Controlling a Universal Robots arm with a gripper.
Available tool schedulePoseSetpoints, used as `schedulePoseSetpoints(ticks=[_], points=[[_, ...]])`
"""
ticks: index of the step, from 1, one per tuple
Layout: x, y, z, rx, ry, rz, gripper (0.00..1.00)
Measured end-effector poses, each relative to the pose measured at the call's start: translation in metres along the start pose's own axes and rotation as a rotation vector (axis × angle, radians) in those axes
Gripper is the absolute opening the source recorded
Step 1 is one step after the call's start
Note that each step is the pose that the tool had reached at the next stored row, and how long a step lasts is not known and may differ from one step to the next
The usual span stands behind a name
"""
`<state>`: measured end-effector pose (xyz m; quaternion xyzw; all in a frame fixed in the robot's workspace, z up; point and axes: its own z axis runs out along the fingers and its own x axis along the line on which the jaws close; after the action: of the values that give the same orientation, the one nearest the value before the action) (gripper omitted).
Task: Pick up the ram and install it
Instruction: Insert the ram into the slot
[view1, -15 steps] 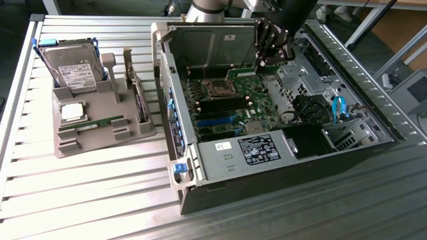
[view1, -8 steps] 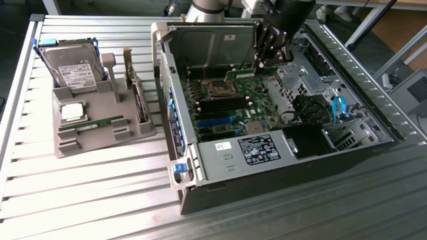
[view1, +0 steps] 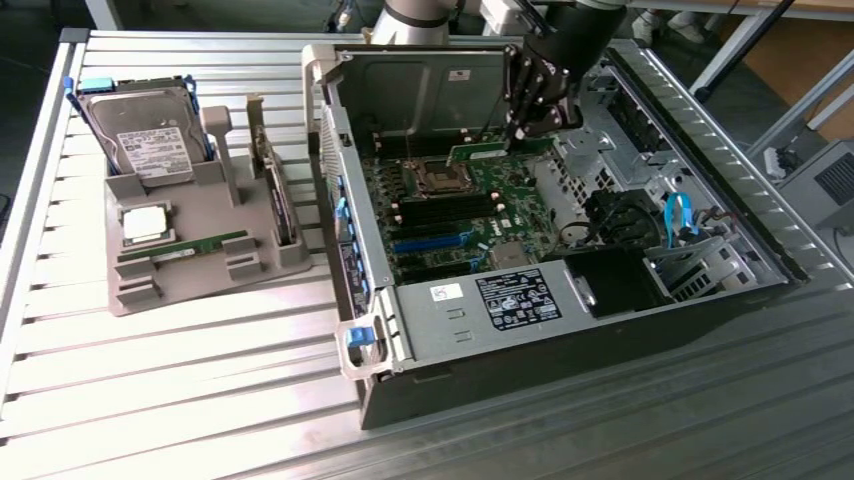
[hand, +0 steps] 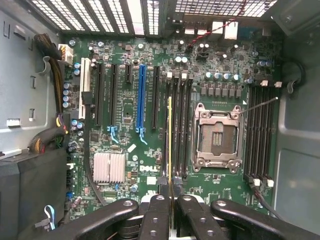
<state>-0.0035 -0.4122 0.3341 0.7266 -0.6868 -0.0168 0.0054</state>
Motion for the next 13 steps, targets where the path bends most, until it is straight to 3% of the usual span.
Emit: schedulePoseSetpoints(ticks=[13], points=[[0.0001, 0.0015, 0.0100, 0.0000, -0.0001, 0.000, 0.11]])
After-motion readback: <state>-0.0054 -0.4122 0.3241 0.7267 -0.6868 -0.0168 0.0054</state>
